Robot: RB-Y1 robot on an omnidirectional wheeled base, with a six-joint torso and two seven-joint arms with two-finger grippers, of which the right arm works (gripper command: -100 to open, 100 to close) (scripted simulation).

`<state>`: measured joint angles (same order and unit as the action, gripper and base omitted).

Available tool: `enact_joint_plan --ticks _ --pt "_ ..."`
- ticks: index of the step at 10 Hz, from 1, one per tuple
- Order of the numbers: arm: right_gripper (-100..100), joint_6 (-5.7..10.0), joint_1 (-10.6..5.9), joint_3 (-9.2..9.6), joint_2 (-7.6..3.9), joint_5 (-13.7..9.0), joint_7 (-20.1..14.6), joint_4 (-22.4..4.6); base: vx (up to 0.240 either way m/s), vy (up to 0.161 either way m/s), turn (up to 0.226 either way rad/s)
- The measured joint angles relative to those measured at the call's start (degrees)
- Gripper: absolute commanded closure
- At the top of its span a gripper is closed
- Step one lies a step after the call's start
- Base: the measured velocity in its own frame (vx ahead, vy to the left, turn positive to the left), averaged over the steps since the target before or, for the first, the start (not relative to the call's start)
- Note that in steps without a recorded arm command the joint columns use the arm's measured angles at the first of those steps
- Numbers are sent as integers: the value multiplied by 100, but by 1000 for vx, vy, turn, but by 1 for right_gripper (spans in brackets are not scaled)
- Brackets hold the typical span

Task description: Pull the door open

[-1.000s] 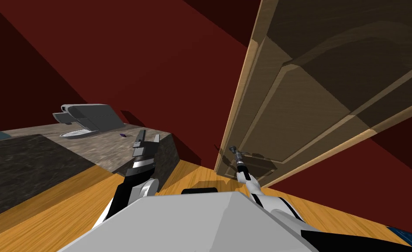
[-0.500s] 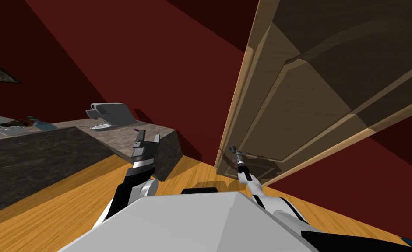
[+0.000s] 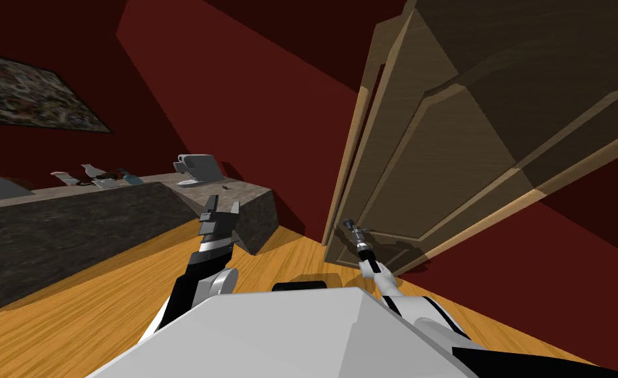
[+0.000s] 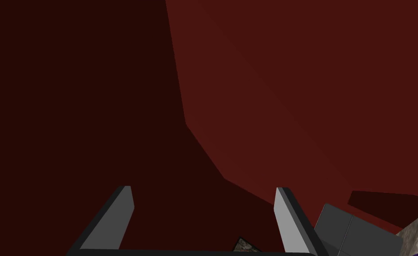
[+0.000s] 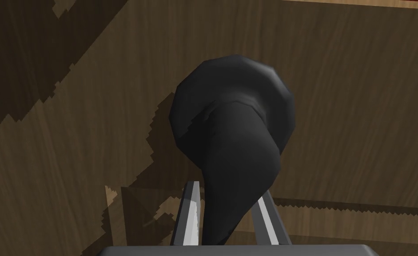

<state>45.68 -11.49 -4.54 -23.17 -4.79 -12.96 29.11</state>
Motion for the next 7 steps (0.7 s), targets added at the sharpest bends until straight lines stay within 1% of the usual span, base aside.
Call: enact_joint_plan --ticks 1,2,3,4,5,7 --pt "100 6 13 18 16 8 -18 -22 -176 -22 92" --pt "100 43 23 59 -25 31 -71 -32 -230 -67 97" --pt "100 62 71 109 -59 60 -141 48 -199 -94 108" --pt "100 118 72 175 -85 98 -211 15 -230 -115 113" --pt "100 226 28 248 -110 141 -285 -95 -265 -116 133" --pt "100 318 95 393 -184 227 -440 -2 -259 -47 91"
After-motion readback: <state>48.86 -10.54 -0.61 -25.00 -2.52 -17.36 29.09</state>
